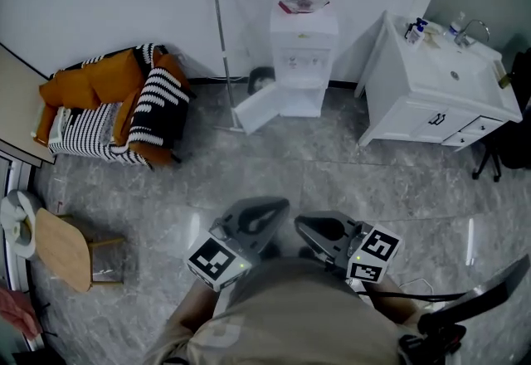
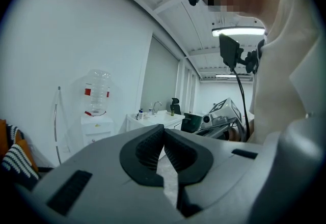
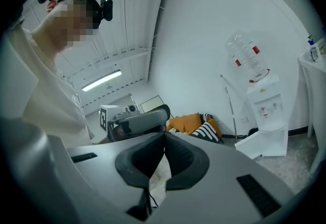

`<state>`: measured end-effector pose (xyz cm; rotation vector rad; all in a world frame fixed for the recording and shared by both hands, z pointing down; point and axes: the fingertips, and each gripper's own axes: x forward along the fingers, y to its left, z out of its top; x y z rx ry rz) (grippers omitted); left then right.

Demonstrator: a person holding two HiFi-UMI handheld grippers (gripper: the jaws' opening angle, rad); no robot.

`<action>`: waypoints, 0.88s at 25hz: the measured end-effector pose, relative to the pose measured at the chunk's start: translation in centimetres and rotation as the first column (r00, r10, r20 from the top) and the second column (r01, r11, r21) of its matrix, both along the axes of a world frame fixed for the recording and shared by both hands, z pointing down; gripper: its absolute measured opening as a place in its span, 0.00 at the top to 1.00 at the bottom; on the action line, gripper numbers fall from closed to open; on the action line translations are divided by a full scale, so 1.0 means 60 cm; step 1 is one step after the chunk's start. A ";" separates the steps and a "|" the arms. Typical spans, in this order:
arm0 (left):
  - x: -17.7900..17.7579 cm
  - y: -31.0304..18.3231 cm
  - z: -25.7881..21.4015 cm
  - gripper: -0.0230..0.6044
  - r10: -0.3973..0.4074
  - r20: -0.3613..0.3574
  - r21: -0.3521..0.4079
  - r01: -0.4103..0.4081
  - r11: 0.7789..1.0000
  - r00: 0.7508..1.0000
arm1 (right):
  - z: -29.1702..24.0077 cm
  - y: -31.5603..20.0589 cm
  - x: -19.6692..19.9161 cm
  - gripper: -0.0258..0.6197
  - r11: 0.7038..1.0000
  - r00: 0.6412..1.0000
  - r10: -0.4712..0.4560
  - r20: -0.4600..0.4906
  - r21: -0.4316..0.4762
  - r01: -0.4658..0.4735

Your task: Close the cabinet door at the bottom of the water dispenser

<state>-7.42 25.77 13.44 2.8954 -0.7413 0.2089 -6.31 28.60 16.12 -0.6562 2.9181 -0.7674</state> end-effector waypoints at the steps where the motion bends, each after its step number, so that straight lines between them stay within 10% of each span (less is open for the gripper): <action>1: -0.015 -0.014 -0.002 0.98 -0.002 -0.008 -0.003 0.002 1.000 1.000 | 0.001 -0.014 -0.011 0.94 1.000 1.000 0.012 -0.007 -0.006 -0.012; 12: -0.196 -0.146 -0.005 0.98 0.021 -0.023 -0.002 -0.021 1.000 1.000 | 0.011 -0.162 -0.169 0.94 0.992 0.993 0.106 -0.049 -0.062 -0.109; 22: -0.243 -0.173 -0.010 0.98 0.029 -0.031 0.038 -0.028 0.999 0.999 | 0.002 -0.192 -0.209 0.94 0.991 0.990 0.130 -0.052 -0.036 -0.132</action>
